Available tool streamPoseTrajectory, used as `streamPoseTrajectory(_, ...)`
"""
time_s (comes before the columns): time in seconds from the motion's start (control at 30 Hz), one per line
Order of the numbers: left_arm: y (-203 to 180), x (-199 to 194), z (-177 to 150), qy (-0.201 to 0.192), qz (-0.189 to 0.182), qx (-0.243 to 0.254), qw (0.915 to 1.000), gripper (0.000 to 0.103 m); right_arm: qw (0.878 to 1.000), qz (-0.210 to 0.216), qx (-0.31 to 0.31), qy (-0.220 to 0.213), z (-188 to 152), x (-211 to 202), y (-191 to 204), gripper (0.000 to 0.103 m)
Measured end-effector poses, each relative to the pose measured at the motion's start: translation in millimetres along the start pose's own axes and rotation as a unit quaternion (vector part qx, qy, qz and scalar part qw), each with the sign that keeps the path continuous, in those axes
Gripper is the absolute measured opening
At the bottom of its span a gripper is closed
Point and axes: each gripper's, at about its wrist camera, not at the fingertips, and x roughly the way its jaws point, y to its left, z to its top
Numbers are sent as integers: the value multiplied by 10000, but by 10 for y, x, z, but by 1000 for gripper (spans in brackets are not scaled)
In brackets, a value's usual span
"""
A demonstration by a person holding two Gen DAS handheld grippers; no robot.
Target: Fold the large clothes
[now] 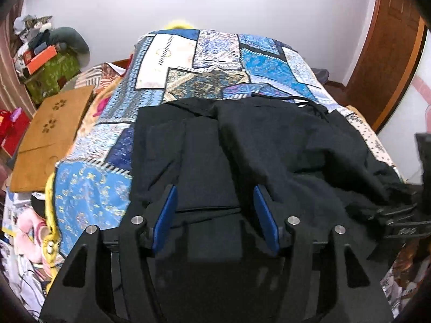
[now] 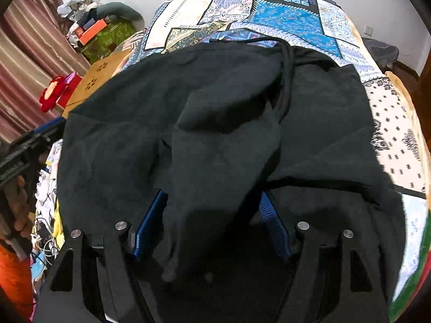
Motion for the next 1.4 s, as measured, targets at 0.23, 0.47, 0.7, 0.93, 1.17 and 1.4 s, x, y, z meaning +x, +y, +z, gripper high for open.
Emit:
streamPoseTrajectory(0.23,431,-73,241,-247,198,-376,9988,73,9973,-247,-272,-635,186,-556,-96,68)
streamPoseTrajectory(0.47,1065,361,393,235,-4,-1036,9943,74,9925,-685,150,-997,462,-731,-612,70)
streamPoseTrajectory(0.7,1376,1193,258,1130,-534,-1432,9818,74,9914,-574,1100,-413,669,-279,-1321,70)
streamPoseTrajectory(0.93,1440,1618,316,1045,-1312,-1584,9730,74,9857,168,1677,-12,801,138,-1621,73)
streamPoseTrajectory(1.17,1433,1852,515,985,-1345,-1810,9692,37,9815,492,1767,557,1030,512,-1627,34)
streamPoseTrajectory(1.4,1350,1719,806,720,-707,-1329,9860,18,9930,299,1141,-24,1275,227,-1379,11)
